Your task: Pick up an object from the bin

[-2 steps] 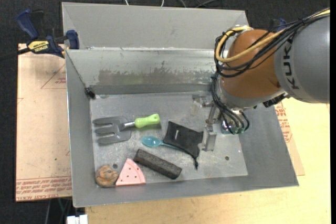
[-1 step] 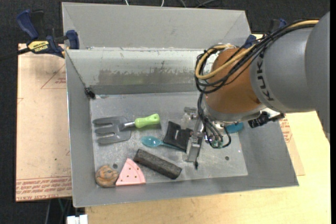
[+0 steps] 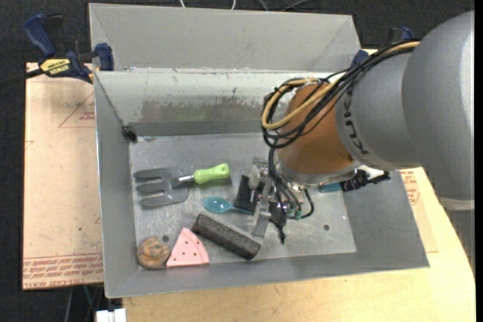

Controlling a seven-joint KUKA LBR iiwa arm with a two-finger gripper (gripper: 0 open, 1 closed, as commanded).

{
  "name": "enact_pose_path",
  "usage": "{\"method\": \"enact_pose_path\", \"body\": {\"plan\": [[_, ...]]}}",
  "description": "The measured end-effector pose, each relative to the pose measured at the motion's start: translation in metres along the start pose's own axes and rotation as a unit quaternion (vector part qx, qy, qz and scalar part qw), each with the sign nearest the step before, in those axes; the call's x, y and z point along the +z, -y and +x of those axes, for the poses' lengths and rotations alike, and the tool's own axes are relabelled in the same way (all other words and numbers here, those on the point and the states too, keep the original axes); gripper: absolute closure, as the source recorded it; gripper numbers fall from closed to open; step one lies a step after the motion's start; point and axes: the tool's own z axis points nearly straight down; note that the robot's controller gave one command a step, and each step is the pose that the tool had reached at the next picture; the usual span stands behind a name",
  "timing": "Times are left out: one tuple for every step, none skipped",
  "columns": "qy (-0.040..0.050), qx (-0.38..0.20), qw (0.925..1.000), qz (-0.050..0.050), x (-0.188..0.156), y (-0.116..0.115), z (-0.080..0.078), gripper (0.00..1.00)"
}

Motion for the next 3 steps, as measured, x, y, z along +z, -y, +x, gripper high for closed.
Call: {"method": "enact_pose_path", "body": {"plan": [[-0.0033, 0.067, 0.9978, 0.000, -0.003, 0.021, -0.009, 1.00], [-0.0032, 0.067, 0.9978, 0.000, -0.004, 0.021, -0.009, 1.00], [-0.0040, 0.066, 0.9978, 0.000, -0.019, 0.021, -0.009, 1.00]]}}
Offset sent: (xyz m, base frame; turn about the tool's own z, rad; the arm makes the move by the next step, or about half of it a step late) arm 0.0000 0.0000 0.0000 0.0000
